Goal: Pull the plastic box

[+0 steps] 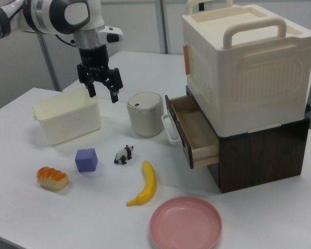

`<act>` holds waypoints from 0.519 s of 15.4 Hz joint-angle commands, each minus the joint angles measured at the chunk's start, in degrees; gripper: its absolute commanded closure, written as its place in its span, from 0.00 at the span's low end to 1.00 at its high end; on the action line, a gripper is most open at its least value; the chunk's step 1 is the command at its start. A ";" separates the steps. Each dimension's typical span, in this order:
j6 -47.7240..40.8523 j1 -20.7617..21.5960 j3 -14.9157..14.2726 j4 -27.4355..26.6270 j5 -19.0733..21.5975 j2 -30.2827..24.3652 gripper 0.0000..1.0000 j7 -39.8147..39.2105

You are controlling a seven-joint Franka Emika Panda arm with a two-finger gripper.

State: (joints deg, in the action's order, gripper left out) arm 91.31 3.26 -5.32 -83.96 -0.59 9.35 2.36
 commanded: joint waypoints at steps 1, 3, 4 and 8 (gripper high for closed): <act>1.16 0.34 -0.66 -0.68 -0.72 -0.74 0.00 -0.51; 0.89 0.43 -0.66 -0.68 -0.72 -0.83 0.00 -0.51; 0.72 0.34 -0.66 -0.68 -0.72 -0.91 0.00 -0.60; 0.54 0.43 -0.66 -0.76 -0.72 -1.18 0.00 -0.60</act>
State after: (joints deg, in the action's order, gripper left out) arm 91.31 3.23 -5.44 -83.95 -0.59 9.33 2.35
